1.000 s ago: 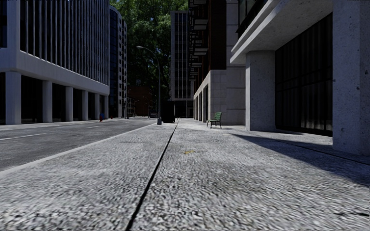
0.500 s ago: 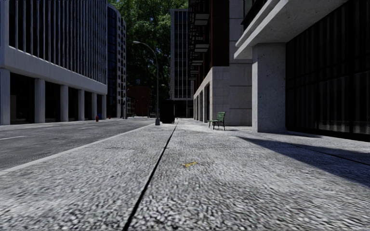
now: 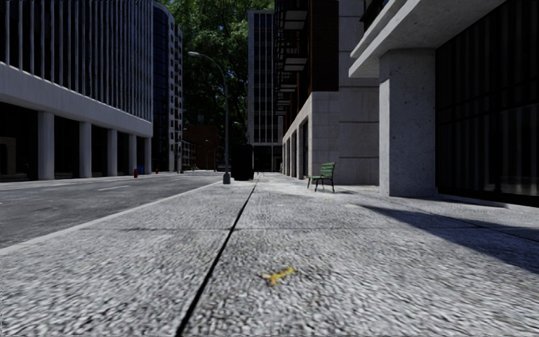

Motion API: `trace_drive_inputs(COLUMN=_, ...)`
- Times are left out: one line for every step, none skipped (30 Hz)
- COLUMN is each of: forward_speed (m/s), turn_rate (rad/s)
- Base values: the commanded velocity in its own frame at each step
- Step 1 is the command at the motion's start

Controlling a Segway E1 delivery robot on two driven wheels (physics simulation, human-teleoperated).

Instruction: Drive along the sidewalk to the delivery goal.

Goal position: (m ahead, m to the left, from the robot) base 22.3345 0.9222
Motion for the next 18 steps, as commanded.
trace_drive_inputs(forward_speed=2.0, turn_rate=0.0)
trace_drive_inputs(forward_speed=2.0, turn_rate=0.0)
trace_drive_inputs(forward_speed=2.0, turn_rate=0.0)
trace_drive_inputs(forward_speed=2.0, turn_rate=0.0)
trace_drive_inputs(forward_speed=2.0, turn_rate=0.0)
trace_drive_inputs(forward_speed=2.0, turn_rate=0.0)
trace_drive_inputs(forward_speed=2.0, turn_rate=0.0)
trace_drive_inputs(forward_speed=2.0, turn_rate=0.0)
trace_drive_inputs(forward_speed=2.0, turn_rate=0.0)
trace_drive_inputs(forward_speed=2.0, turn_rate=0.0)
trace_drive_inputs(forward_speed=2.0, turn_rate=0.0)
trace_drive_inputs(forward_speed=2.0, turn_rate=0.0)
trace_drive_inputs(forward_speed=2.0, turn_rate=0.0)
trace_drive_inputs(forward_speed=2.0, turn_rate=0.0)
trace_drive_inputs(forward_speed=2.0, turn_rate=0.0)
trace_drive_inputs(forward_speed=2.0, turn_rate=0.0)
trace_drive_inputs(forward_speed=2.0, turn_rate=0.0)
trace_drive_inputs(forward_speed=2.0, turn_rate=0.0)
